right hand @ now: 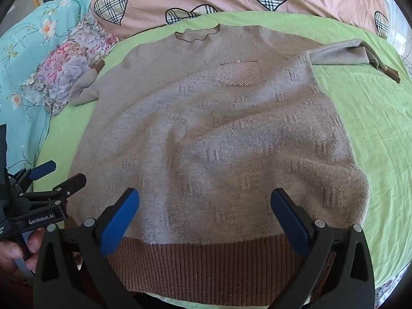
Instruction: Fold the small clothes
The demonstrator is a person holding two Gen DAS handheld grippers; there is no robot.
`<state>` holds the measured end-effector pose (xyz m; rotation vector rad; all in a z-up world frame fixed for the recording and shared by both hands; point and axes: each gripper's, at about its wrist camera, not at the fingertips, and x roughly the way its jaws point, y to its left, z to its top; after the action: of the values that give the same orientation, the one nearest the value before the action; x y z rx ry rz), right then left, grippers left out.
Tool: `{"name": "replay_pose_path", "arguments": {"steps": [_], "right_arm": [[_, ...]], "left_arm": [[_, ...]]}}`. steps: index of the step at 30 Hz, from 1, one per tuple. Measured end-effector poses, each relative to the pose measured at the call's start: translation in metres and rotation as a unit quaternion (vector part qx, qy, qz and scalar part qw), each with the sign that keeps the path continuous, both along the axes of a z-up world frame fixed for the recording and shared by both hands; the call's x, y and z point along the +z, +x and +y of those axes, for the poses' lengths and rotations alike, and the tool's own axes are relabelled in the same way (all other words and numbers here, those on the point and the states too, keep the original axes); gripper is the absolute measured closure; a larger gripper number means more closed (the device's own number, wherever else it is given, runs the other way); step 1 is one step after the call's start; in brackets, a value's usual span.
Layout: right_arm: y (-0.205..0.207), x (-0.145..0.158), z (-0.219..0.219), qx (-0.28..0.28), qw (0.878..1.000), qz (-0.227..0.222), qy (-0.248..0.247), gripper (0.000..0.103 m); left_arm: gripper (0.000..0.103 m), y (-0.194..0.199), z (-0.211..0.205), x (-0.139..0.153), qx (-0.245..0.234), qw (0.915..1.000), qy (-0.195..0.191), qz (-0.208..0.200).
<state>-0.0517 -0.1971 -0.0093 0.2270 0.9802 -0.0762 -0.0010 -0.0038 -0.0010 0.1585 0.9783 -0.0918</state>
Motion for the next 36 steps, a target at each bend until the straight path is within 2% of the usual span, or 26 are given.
{"name": "replay_pose_path", "arguments": {"steps": [14, 20, 24, 29, 36], "right_arm": [[0.003, -0.001, 0.008, 0.005, 1.000, 0.004, -0.002, 0.001], [0.001, -0.001, 0.007, 0.005, 1.000, 0.000, 0.006, 0.001], [0.001, 0.001, 0.005, 0.004, 1.000, -0.002, 0.016, 0.001], [0.002, 0.002, 0.004, 0.005, 1.000, 0.003, 0.012, 0.001], [0.002, 0.007, 0.000, 0.006, 0.999, -0.002, 0.049, 0.001]], "left_arm": [[0.004, -0.001, 0.001, 0.005, -0.016, 0.9998, -0.015, -0.005], [0.004, -0.001, 0.000, 0.004, -0.017, 0.9998, -0.004, -0.009], [0.004, -0.001, 0.000, 0.004, -0.017, 0.9998, -0.003, 0.003], [0.004, 0.000, -0.001, 0.006, -0.019, 0.9998, 0.004, -0.008], [0.004, 0.001, -0.003, 0.007, -0.020, 0.9995, 0.022, -0.003]]}}
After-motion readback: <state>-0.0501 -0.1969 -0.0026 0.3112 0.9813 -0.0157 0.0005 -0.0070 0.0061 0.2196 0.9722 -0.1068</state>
